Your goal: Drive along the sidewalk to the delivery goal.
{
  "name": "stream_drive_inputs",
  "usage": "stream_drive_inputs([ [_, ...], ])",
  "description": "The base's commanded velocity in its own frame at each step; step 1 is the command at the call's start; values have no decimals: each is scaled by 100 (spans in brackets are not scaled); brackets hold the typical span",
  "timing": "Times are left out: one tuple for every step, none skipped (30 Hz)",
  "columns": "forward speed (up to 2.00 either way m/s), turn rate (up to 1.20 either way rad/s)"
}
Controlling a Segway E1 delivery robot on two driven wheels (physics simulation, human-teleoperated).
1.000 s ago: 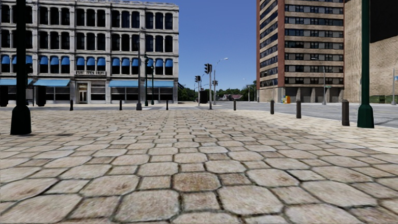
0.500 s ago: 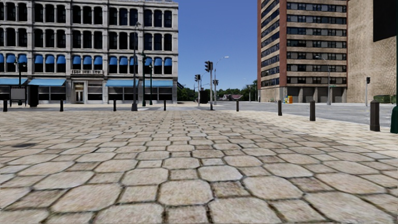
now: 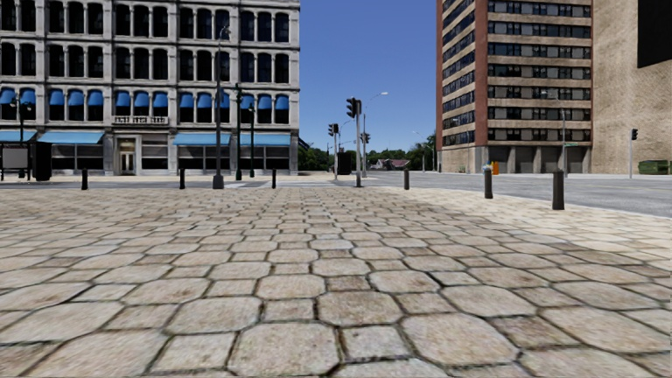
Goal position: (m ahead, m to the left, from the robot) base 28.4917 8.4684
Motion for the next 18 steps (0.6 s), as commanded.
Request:
stream_drive_inputs([
  [200,0],
  [200,0],
  [200,0],
  [200,0],
  [200,0],
  [200,0],
  [200,0],
  [200,0],
  [200,0],
  [200,0],
  [200,0],
  [200,0],
  [200,0],
  [200,0],
  [200,0],
  [200,0],
  [200,0],
  [200,0],
])
